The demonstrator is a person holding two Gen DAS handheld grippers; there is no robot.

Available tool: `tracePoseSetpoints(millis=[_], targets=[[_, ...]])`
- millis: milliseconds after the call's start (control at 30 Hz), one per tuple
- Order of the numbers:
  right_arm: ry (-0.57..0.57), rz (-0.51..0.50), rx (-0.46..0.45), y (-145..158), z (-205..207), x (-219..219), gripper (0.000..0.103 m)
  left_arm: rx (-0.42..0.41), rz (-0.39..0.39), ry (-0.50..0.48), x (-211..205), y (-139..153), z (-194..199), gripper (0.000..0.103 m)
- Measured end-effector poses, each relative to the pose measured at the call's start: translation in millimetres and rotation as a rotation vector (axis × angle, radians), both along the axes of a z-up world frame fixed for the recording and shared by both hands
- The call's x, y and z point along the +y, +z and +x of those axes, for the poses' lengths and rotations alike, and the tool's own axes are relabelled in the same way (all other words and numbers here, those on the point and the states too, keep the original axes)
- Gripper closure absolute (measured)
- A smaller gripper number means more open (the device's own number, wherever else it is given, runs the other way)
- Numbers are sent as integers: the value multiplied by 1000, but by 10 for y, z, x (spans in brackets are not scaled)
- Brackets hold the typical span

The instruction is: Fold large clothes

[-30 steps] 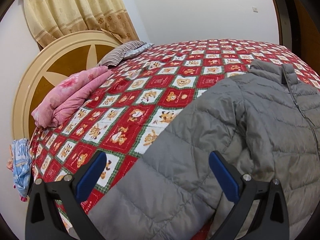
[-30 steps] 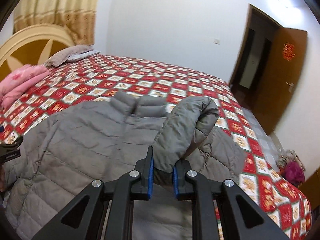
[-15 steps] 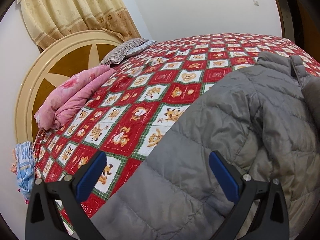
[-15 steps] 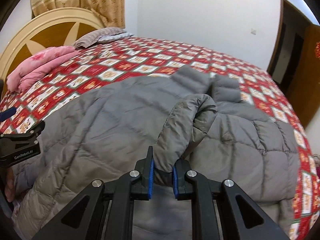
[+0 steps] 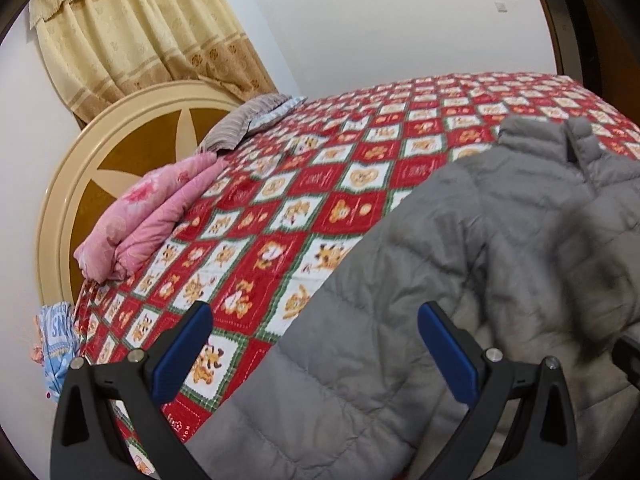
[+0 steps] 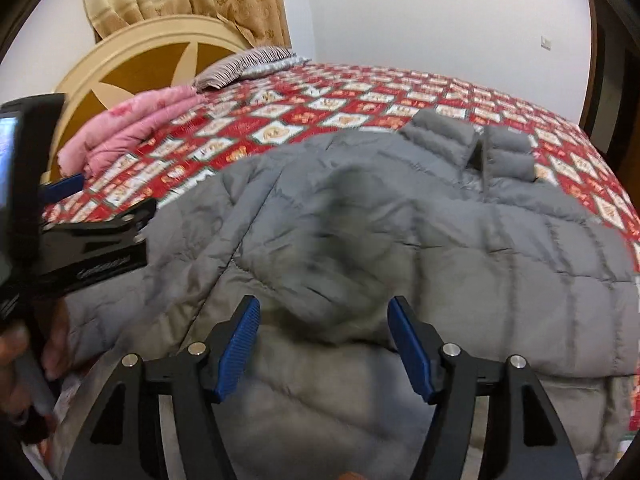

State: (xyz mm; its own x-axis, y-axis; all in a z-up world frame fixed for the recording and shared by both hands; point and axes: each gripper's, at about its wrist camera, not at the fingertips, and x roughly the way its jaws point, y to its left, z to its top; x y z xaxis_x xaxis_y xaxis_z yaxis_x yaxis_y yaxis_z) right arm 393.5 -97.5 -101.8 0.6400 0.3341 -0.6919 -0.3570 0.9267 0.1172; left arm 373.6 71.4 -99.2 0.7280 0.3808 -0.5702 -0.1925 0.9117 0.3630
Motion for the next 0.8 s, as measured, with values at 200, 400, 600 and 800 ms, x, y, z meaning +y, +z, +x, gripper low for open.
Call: tracePoseSetpoints(millis=[200,400,600,800], targets=[[-118,-15,-70,270,-194,-774,37,-53,-31,-67,-364,301,-18,0],[-532,38,-27,164,207,-2050,56,-47,9,-173,-1115,162,127,0],[-569,39,51,-224,462,-2385,56,4,199,-53,-1267,-387,456,0],[-488,-36,120,-637,535,-2191,56,61,143,-11,-952,-628,482,0]])
